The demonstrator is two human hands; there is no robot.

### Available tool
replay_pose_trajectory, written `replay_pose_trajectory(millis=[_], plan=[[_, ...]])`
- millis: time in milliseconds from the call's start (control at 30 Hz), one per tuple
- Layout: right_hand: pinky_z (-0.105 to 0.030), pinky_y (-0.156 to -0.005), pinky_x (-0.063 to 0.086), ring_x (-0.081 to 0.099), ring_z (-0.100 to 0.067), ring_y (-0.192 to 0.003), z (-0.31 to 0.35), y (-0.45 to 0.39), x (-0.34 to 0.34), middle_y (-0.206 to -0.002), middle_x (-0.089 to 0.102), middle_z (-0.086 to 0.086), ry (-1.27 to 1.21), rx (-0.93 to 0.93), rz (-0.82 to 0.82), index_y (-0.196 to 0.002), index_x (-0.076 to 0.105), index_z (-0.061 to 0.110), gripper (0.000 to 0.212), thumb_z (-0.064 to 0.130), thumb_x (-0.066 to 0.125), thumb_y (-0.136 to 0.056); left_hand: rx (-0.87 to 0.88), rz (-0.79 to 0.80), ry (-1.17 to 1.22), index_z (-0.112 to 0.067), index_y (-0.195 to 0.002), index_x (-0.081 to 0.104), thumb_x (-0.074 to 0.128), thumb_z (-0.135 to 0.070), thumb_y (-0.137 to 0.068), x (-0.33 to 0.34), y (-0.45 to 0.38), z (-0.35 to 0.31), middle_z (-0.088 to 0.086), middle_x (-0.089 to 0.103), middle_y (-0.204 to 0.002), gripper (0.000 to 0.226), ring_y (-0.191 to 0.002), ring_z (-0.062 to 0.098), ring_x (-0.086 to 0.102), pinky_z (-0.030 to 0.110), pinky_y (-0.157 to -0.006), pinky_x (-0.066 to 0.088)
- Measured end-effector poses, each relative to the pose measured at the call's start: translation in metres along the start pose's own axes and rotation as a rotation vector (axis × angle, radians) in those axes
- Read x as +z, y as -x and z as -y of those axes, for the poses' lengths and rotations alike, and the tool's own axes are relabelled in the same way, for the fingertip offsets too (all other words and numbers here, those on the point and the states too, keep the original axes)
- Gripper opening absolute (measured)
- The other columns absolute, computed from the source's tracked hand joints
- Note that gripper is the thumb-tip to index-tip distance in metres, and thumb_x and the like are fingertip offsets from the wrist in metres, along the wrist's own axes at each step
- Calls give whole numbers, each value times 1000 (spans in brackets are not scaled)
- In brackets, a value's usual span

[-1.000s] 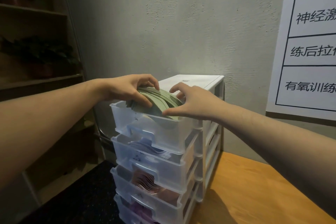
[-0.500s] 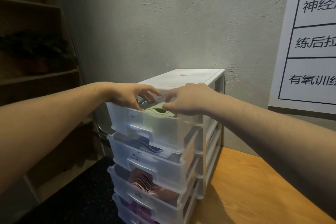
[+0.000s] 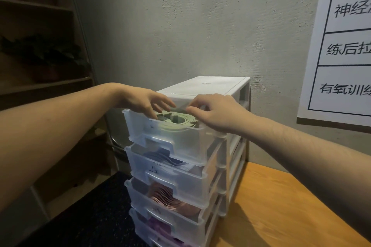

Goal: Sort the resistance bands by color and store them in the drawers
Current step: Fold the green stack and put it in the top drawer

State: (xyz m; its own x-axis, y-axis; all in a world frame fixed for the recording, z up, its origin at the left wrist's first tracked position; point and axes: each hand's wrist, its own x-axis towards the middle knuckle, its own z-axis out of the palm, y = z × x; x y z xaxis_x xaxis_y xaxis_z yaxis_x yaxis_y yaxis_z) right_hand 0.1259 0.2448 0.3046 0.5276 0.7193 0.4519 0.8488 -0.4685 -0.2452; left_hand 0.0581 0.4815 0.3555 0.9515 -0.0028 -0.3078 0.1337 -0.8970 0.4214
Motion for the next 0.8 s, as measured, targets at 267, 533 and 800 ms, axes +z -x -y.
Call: replay_pose_trajectory(millis=[267,533,800], plan=[[-39,-99,37,50,-13,-113,0,26,3,-117,65,13,-113,-97,-69,-100,68,39,64,84,28,-80,87,-454,33,-33,-116,68,63,-47,-92,28,37,15,-13,66,-120,28,-115,9,61,42,-110,47],[-51,-117,18,20,-14,-147,-5,59,9,-158,31,10,-33,-19,-125,-133,54,41,69,77,63,-75,-30,-761,15,-37,-148,38,81,-53,-74,81,66,44,-4,14,-165,87,-150,19,18,49,-121,22],[-42,-119,27,22,-21,-150,-18,63,13,-166,15,4,-372,268,-170,-159,9,29,120,65,80,-69,-215,-905,423,-21,-158,21,74,-43,-86,90,36,40,10,45,-153,92,-134,32,51,46,-102,48]])
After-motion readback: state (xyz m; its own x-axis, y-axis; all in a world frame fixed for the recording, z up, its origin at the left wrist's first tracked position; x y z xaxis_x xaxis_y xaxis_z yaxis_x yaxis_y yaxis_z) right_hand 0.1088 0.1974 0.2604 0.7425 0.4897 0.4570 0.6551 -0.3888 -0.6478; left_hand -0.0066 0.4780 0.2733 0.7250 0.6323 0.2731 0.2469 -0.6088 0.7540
